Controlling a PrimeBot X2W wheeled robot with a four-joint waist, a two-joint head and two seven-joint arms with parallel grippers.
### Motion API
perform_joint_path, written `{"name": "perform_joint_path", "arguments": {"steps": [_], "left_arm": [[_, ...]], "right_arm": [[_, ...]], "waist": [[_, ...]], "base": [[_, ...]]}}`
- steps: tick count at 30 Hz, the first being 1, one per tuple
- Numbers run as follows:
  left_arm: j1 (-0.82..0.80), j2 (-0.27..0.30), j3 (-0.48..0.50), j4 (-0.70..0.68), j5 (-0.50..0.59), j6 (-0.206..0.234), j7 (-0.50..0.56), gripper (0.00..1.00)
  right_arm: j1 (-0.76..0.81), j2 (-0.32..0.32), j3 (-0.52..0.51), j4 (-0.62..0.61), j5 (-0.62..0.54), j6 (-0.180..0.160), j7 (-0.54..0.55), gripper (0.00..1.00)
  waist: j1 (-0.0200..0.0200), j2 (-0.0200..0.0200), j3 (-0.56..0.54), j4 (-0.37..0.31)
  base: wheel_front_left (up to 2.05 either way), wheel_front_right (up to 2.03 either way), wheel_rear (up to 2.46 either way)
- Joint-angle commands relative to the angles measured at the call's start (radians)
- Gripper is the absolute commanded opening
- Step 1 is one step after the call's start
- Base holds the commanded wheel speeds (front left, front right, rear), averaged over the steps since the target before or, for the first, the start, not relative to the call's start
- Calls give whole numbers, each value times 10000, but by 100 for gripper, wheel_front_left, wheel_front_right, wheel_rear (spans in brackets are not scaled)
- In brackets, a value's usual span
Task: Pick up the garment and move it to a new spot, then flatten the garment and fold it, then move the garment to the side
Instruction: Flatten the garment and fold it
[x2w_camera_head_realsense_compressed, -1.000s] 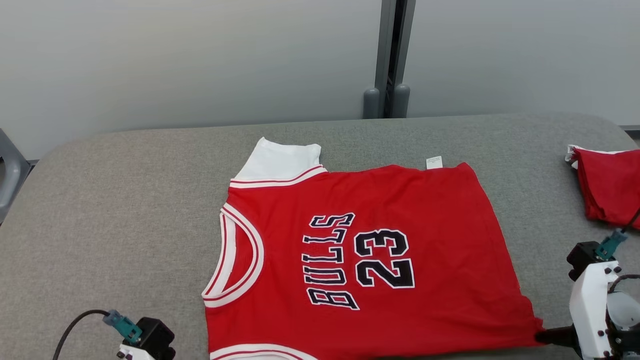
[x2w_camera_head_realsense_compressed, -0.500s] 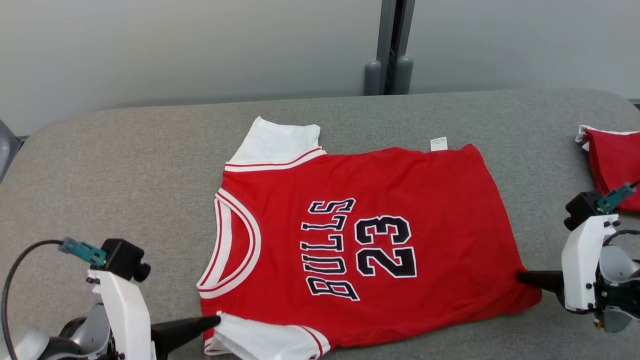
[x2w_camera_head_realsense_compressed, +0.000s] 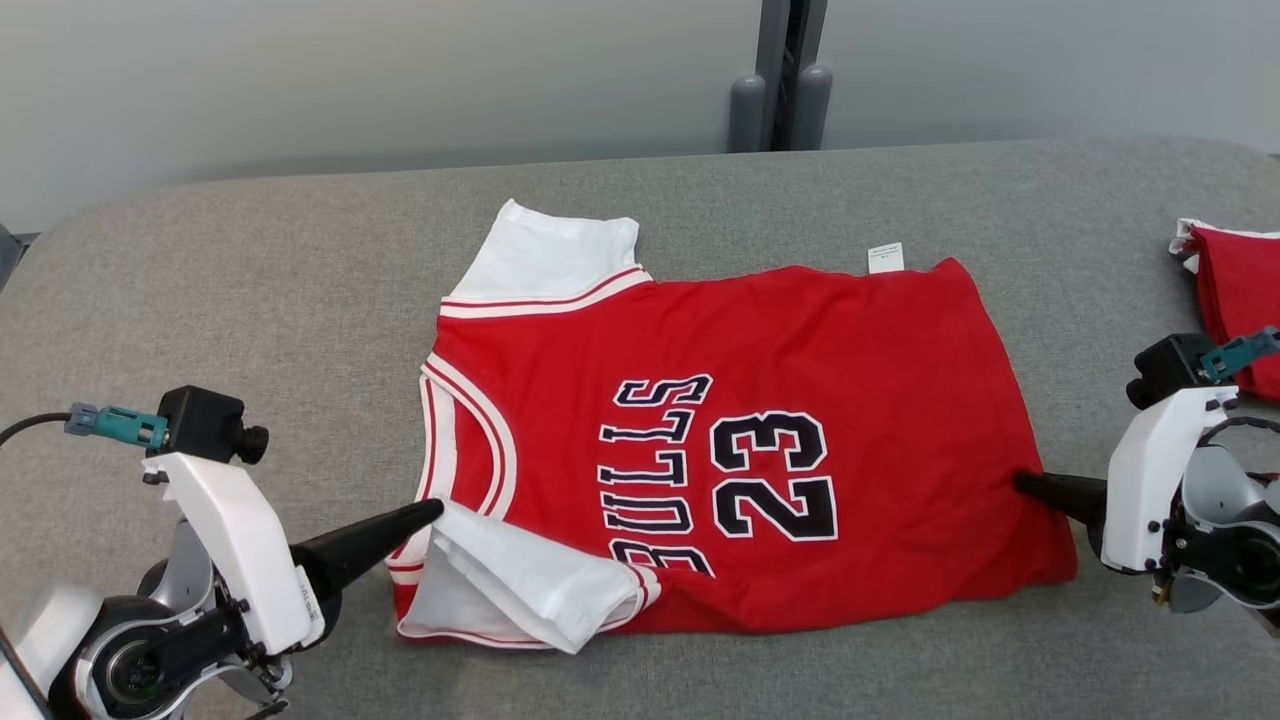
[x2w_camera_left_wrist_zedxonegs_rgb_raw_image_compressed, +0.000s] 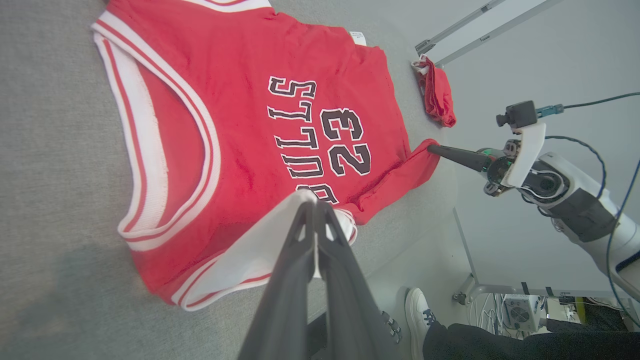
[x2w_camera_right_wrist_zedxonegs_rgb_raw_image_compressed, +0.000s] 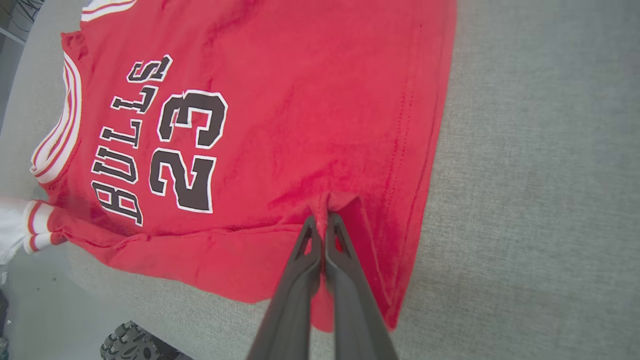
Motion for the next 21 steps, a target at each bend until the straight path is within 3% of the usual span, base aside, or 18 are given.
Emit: {"name": "perform_joint_path", "arguments": {"steps": [1, 21], "left_arm": [[-246, -80, 74, 191, 62, -16, -156, 0], [-1058, -1008, 1, 2026, 1041, 205, -1400, 0]], "right_arm": [[-83, 63, -9, 113, -95, -5, -178, 0], [-121, 265, 24, 450, -359, -5, -1675, 0]], "waist": [[0, 0, 47, 9], [0, 0, 303, -16]], "base": [[0, 0, 0], [0, 0, 0]]}}
